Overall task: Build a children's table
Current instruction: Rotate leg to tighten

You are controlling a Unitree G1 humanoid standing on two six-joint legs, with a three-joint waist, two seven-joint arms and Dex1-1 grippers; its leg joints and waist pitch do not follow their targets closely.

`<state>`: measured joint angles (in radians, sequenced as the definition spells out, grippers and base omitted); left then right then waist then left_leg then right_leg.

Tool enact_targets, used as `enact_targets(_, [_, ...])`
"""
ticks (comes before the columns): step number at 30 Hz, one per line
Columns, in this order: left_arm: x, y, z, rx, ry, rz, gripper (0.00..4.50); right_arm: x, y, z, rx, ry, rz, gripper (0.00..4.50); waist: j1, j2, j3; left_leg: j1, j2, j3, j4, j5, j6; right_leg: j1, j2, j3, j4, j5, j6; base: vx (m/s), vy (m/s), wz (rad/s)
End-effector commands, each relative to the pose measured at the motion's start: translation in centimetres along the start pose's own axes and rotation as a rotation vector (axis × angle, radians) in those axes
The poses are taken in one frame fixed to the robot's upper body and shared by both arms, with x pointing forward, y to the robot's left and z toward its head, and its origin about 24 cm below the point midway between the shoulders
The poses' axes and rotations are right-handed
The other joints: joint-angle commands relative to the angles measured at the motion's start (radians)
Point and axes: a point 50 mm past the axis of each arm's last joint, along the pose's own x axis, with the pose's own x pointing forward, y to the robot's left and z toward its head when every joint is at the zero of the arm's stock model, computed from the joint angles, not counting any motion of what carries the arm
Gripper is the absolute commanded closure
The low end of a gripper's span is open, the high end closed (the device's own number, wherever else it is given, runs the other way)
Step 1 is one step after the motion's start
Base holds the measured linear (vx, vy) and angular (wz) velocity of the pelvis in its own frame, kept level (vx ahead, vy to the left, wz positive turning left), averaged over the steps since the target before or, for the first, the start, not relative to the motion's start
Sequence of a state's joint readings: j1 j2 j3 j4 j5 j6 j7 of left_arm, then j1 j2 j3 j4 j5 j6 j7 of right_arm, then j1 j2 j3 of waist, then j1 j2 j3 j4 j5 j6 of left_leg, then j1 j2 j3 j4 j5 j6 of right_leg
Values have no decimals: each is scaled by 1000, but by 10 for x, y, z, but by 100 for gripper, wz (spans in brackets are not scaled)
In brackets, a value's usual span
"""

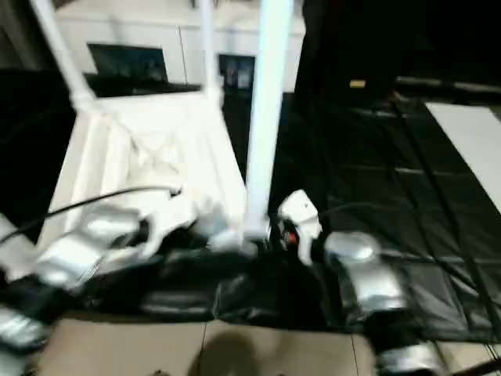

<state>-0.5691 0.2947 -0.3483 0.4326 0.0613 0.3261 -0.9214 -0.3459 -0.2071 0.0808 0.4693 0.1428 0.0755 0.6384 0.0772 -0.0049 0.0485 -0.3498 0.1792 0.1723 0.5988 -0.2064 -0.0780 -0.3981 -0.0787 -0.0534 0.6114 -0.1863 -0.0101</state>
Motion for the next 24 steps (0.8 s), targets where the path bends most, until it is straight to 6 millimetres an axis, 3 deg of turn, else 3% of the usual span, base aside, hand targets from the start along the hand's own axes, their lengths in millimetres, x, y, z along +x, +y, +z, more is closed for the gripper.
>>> enact_targets(1, [15,-3,-3,-53,19,54,450,12,9,1,15,-23,-70,181,-4,-7,-48,1,39,-15,-85,-245,10,36,-67,41,-101,-441,-139,0,0,0])
enact_targets(3, [25,3,4,-112,-3,155,450,24,10,1,45,-29,-268,181,-7,-4,-48,3,38,-16,-87,-262,5,31,-67,40,-106,-478,-121,0,0,0])
enact_targets(6, [32,10,11,-164,-10,277,450,37,13,5,54,-24,-413,181,-20,-2,-51,3,32,-19,-86,-271,-11,30,-64,38,-107,-476,-115,0,0,0])
enact_targets(8, [36,13,13,-166,-2,329,450,48,22,9,77,-31,-415,181,-20,1,-52,0,32,-17,-85,-265,5,30,-63,40,-106,-431,-120,0,0,0])
enact_targets(10, [42,13,16,-148,7,361,450,65,49,17,18,-42,-270,181,-22,0,-53,-6,32,-17,-86,-265,17,35,-60,39,-103,-397,-123,0,0,0])
enact_targets(13, [43,12,17,-138,-2,356,450,67,64,23,-42,-85,-162,181,-19,0,-54,-8,34,-16,-86,-244,28,37,-62,42,-99,-361,-135,0,0,0])
enact_targets(14, [43,12,17,-126,-7,343,450,64,64,25,-46,-109,-146,125,-18,-2,-54,-8,36,-16,-86,-238,32,37,-62,42,-97,-347,-142,0,0,0])
enact_targets(16, [41,11,16,-108,-9,324,450,58,58,26,-58,-130,-159,111,-18,-1,-54,-14,38,-17,-86,-224,42,43,-63,43,-93,-307,-145,0,0,0])
enact_targets(18, [38,10,15,-52,-16,286,450,49,44,27,-74,-130,-211,95,-36,2,-58,-37,35,-27,-90,-194,45,62,-64,36,-83,-270,-142,0,0,0])
enact_targets(20, [35,9,13,-26,-17,262,450,41,34,28,-82,-130,-222,70,-37,3,-60,-20,37,-23,-84,-185,45,48,-63,38,-86,-241,-159,0,0,0])
enact_targets(21, [33,9,12,-11,-17,246,450,37,28,29,-85,-130,-226,66,-33,3,-60,-12,40,-19,-80,-187,58,44,-61,40,-86,-215,-185,0,0,0])
enact_targets(23, [25,6,6,26,-4,173,450,20,13,30,-136,-115,-158,57,-28,12,-61,-16,41,-18,-79,-151,69,50,-62,40,-75,-137,-218,0,0,0])
enact_targets(24, [24,5,6,33,-3,162,450,18,12,30,-143,-112,-147,43,-24,11,-64,-16,45,-18,-76,-136,82,54,-61,38,-69,-77,-231,0,0,0])
